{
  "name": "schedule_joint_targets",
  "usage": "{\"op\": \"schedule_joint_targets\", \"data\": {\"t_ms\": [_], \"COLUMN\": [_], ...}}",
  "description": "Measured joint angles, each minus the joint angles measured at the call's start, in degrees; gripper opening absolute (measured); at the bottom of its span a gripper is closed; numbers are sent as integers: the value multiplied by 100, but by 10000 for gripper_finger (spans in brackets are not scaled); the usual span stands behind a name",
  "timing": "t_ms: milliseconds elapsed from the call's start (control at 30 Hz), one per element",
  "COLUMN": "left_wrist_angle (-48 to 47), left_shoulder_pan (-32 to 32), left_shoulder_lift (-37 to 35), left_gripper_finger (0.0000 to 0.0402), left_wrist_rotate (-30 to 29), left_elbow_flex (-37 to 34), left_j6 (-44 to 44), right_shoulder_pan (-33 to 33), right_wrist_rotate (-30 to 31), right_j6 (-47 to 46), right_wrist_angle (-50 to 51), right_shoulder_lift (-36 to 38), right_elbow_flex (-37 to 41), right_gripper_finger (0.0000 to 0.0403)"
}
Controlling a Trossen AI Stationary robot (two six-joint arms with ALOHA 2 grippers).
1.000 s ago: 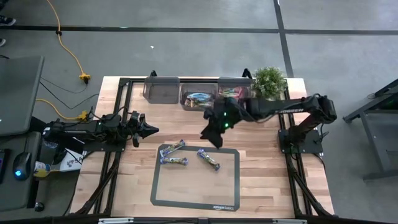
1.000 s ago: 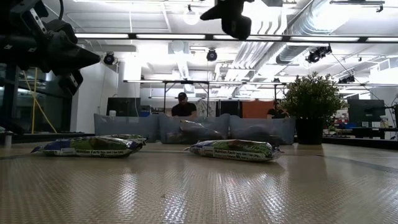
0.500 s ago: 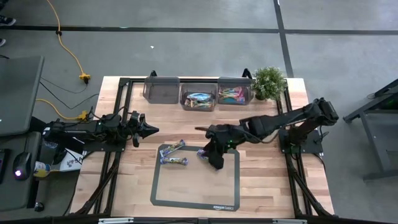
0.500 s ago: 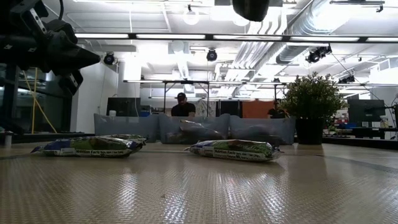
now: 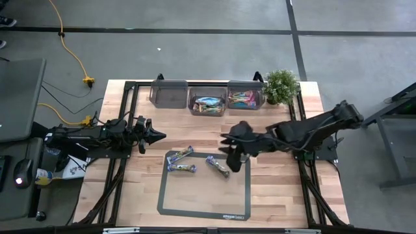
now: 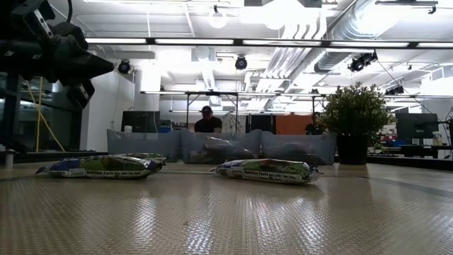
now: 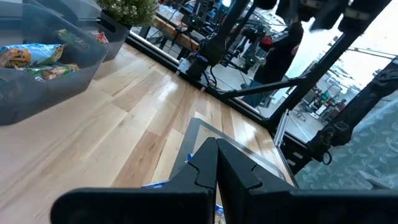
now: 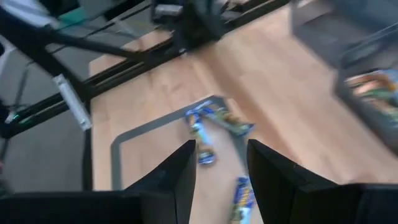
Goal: Pick and place Granola Bars by type
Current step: Put the right blue granola bar into the left black bin
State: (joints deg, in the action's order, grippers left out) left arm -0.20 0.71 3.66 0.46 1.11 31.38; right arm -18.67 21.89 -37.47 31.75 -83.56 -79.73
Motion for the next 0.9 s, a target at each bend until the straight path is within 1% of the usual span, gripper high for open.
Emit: {"op": "schedule_joint_targets", "data": {"t_ms": [133, 200, 267, 467, 600, 700, 800, 900], "left_wrist_angle": [1, 1, 0, 1, 1, 1, 1, 1], "left_shoulder_pan": [2, 0, 1, 2, 0, 0, 2, 2], "left_shoulder_lift": [0, 0, 0, 0, 0, 0, 0, 0], "left_gripper_finger": [1, 1, 1, 1, 1, 1, 1, 1], "left_wrist_rotate": [-1, -1, 0, -1, -1, -1, -1, -1], "left_elbow_flex": [1, -1, 1, 1, 1, 1, 1, 0], "left_j6": [2, 1, 0, 0, 1, 2, 2, 2], "right_shoulder_pan": [-64, -90, -116, -159, -121, -121, -121, -121], "right_wrist_rotate": [568, 789, 880, 985, 1139, 1383, 1566, 1791], "right_j6": [31, 35, -12, -65, -26, 48, 176, 383], "right_wrist_angle": [320, 265, -139, -2633, -3826, -4400, -4648, -4753], "right_shoulder_lift": [392, 641, 1023, 2283, 3060, 3683, 4313, 4946], "right_elbow_flex": [4, 182, 718, 2832, 4023, 4743, 5331, 5749], "right_gripper_finger": [126, 126, 126, 126, 126, 126, 126, 126]}}
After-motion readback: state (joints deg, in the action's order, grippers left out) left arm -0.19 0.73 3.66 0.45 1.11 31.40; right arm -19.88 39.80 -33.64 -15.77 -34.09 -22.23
